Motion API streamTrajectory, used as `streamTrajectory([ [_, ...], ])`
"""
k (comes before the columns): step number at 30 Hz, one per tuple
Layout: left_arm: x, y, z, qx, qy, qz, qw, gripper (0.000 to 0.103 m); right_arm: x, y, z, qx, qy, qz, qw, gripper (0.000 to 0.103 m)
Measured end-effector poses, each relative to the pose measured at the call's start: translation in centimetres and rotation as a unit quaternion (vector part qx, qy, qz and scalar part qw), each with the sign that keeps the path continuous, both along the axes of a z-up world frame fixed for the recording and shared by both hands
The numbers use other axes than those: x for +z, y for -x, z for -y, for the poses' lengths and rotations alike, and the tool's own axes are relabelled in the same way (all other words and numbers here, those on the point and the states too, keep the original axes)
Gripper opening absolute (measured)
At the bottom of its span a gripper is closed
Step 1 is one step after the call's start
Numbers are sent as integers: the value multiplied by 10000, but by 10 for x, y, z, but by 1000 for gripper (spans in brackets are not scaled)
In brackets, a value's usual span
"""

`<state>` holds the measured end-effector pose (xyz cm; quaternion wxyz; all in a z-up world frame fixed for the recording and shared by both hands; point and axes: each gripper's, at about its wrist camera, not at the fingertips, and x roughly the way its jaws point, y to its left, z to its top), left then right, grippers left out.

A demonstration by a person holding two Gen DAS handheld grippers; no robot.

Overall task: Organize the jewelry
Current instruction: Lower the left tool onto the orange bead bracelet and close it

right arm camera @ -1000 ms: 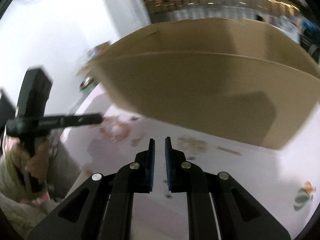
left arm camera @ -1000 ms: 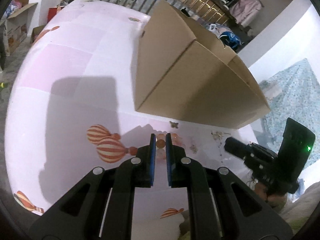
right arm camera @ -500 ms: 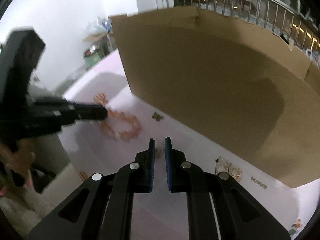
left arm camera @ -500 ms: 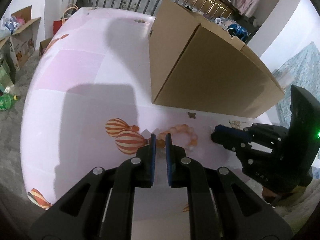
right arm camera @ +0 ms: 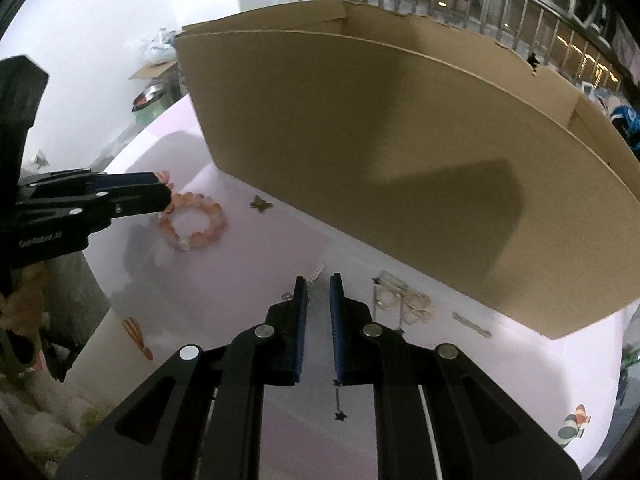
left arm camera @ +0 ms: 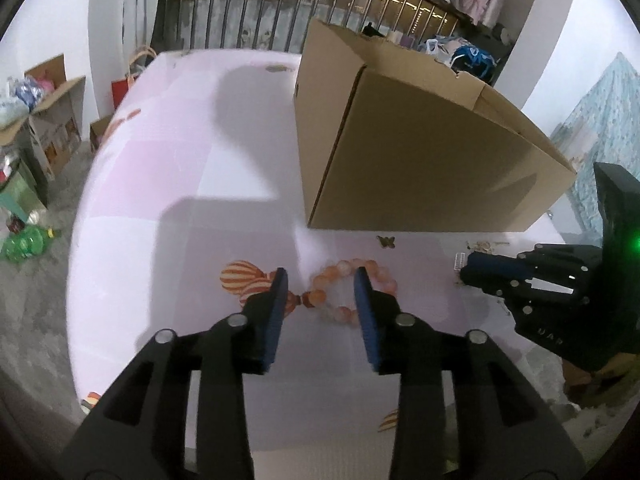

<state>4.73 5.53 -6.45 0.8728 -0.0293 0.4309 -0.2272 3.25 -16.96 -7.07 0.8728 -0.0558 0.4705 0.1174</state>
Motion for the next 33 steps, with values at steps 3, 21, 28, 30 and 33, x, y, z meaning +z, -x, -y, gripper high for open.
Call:
streamTrajectory([
  [3, 5, 5, 3, -82, -24, 117, 9999, 33, 5, 5, 5, 16, -221, 85, 9997, 11],
  [21, 13, 24, 47, -637, -551, 437, 9955, 33, -6, -6, -1, 18, -274, 59, 9996, 10],
  [28, 8, 21, 75, -807, -926, 495, 9912, 33, -2, 4, 7, -128, -393, 65, 9991, 3],
  [30, 6, 19, 82, -772, -1149, 543, 9889, 30, -3, 7, 12, -175, -450, 37, 9988, 3],
  [33, 3, 16, 93, -637, -1481, 623, 9849, 30, -2, 15, 20, -281, -522, 14, 9982, 3],
])
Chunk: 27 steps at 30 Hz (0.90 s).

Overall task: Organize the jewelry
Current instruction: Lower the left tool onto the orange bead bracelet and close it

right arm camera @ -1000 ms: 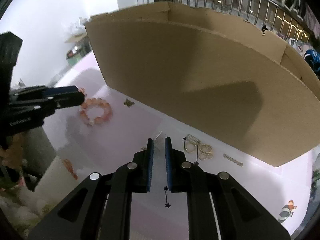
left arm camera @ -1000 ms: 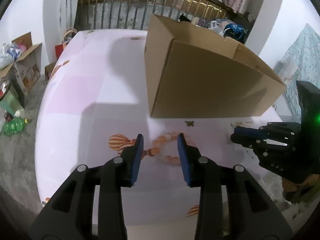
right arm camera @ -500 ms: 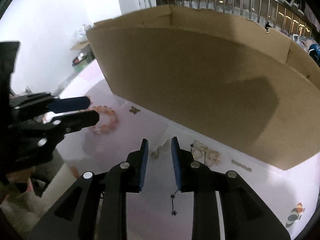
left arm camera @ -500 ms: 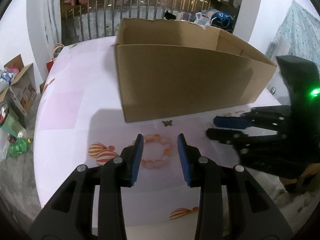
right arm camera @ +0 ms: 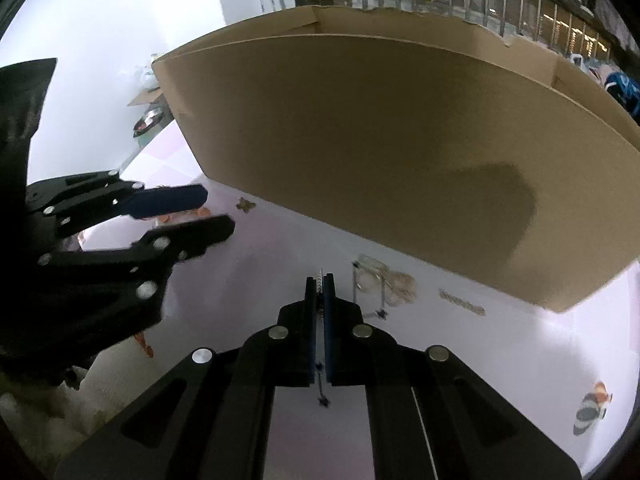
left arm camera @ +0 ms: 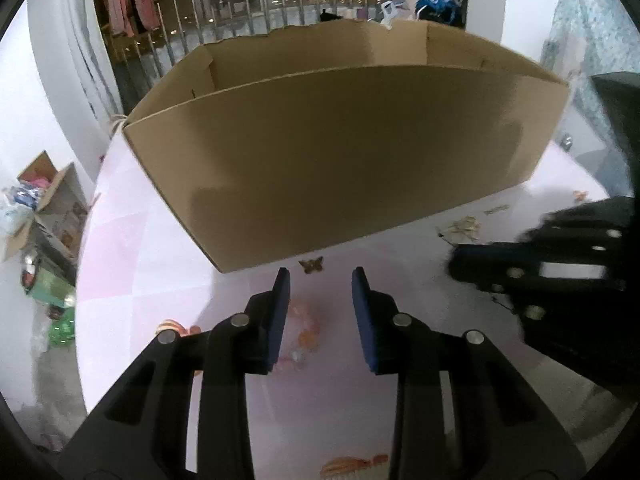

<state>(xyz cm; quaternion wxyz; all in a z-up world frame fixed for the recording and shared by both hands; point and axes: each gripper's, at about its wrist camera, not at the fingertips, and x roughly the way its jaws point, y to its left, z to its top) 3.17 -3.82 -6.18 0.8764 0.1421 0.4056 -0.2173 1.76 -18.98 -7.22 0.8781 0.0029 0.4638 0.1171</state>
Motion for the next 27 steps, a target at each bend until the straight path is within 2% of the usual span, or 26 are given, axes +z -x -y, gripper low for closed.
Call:
streamTrajectory([
  [2, -3, -4, 4, 157, -73, -50, 9998, 29, 0, 2, 7, -66, -48, -18, 10000, 3],
  [6, -8, -13, 7, 500, 20, -251, 9984, 29, 1, 7, 15, -170, -105, -17, 9998, 3],
  [10, -9, -15, 7, 915, 127, -239, 9954, 26, 2, 11, 22, -242, -158, 7, 9996, 3],
  [17, -13, -14, 14, 1410, 84, -76, 9899, 17, 4, 8, 25, -371, -189, 11, 9991, 3],
  [25, -13, -9, 30, 1438, -88, 37, 9896, 8, 2, 13, 29, -487, -256, 11, 9985, 3],
  [27, -12, -9, 27, 1463, 18, -21, 9892, 7, 2, 14, 35, -479, -263, 32, 9985, 3],
])
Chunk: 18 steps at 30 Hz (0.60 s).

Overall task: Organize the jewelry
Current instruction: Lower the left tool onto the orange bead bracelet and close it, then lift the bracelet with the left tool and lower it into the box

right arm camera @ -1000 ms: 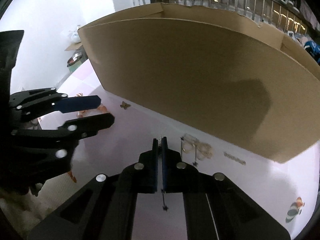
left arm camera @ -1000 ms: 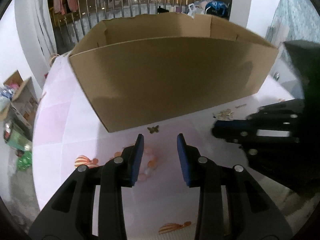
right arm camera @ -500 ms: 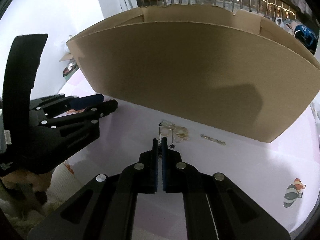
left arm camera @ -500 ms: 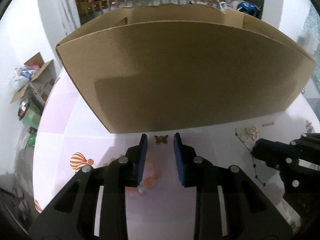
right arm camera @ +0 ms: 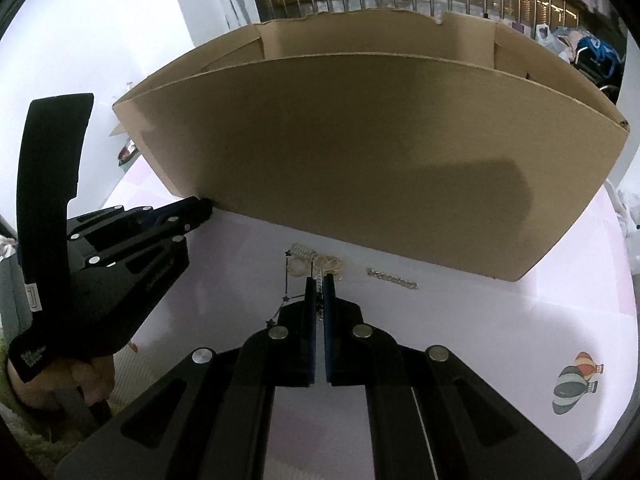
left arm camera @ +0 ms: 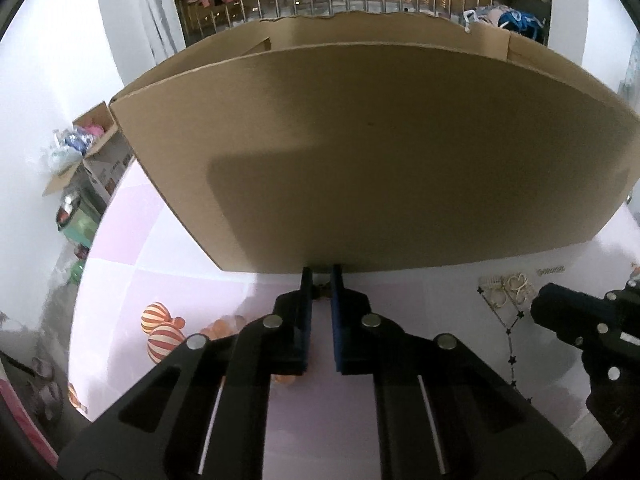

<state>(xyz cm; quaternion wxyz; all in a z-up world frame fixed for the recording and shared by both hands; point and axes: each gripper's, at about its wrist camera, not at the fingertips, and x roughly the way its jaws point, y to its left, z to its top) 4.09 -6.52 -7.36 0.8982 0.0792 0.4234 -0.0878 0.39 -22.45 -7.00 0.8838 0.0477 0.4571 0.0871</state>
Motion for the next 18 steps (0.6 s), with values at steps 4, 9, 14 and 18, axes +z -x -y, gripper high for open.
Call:
streamTrajectory([
  [4, 0, 0, -4, -8, 92, -15, 10000, 7, 0, -3, -2, 6, -4, 19, 10000, 3],
  [9, 0, -3, -4, -51, 140, -28, 9999, 7, 2, 0, 0, -5, 6, 50, 10000, 3],
  [14, 1, -1, -5, -121, 127, -19, 9998, 7, 6, 4, 0, -14, 23, 99, 9999, 3],
  [18, 4, 2, -7, -148, 177, -11, 9997, 7, 12, 8, -1, -25, 31, 202, 9998, 3],
])
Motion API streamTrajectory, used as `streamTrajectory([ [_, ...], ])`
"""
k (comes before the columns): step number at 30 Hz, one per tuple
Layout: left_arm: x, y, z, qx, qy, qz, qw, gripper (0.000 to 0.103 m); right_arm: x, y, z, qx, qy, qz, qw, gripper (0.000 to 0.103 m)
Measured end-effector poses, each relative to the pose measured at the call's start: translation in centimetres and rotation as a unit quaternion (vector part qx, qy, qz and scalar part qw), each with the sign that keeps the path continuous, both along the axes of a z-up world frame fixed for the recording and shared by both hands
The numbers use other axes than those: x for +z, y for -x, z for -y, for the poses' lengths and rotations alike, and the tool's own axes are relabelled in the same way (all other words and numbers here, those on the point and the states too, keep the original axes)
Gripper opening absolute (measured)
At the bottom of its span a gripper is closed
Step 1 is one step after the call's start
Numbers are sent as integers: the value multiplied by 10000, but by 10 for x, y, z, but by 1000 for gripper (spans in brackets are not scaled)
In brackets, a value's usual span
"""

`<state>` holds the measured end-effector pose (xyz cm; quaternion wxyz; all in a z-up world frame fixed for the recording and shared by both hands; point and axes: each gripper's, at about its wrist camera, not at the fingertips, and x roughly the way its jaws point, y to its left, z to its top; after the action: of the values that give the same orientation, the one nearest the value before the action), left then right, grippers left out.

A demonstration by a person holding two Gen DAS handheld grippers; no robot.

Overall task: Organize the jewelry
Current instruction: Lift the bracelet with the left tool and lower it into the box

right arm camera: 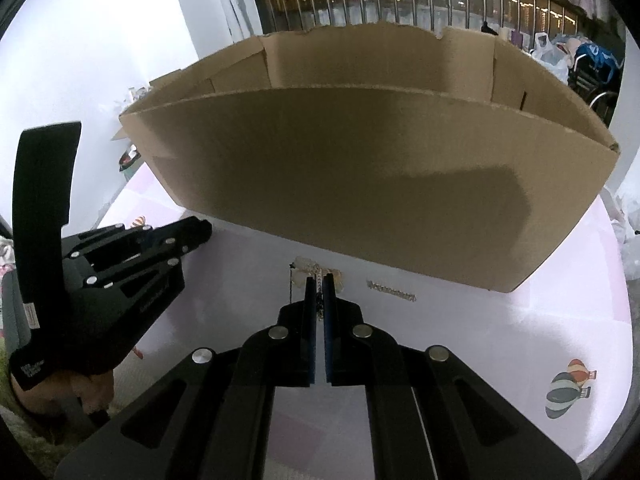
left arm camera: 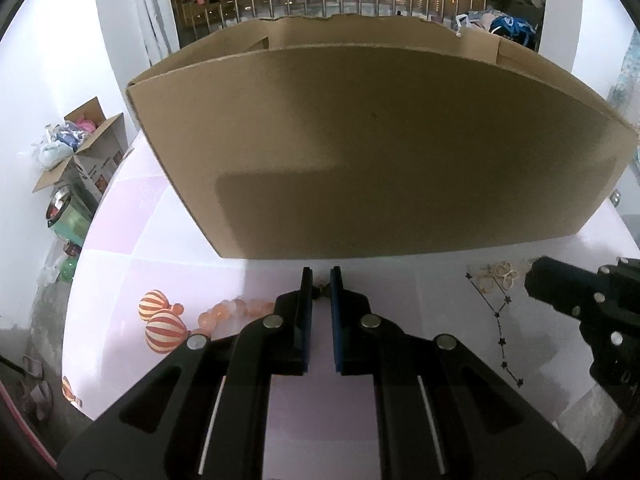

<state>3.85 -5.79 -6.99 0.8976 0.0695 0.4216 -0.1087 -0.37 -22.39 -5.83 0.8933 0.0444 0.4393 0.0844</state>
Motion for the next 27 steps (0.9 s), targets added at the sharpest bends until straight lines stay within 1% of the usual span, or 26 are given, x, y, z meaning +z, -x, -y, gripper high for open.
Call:
streamTrajectory([
  [5, 10, 10, 0, -74, 33, 202, 9998, 7, 9, 5, 0, -10, 16, 145, 9999, 3],
  [9, 24, 19, 1, -172, 103, 475, 9987, 7, 20, 11, 1, -10, 23, 318, 9995, 3],
  [13, 46, 33, -1, -263, 193, 943, 9950, 7, 37, 15, 2, 27, -47, 529, 9986, 3],
  [18, 80, 41, -3, -373, 302, 1443, 9884, 7, 70, 18, 0, 142, -96, 986, 9950, 3],
  [21, 96, 38, -1, -406, 391, 1627, 9851, 7, 91, 13, 0, 203, -130, 1299, 9912, 3],
  [23, 110, 30, 1, -423, 496, 1713, 9831, 7, 104, 7, 3, 240, -167, 1493, 9884, 3],
  [25, 120, 18, 6, -496, 614, 1666, 9828, 7, 113, -3, 6, 229, -90, 1610, 9866, 3],
  [27, 128, 2, 10, -555, 794, 1627, 9819, 7, 116, -16, 10, 177, 14, 1585, 9872, 3],
])
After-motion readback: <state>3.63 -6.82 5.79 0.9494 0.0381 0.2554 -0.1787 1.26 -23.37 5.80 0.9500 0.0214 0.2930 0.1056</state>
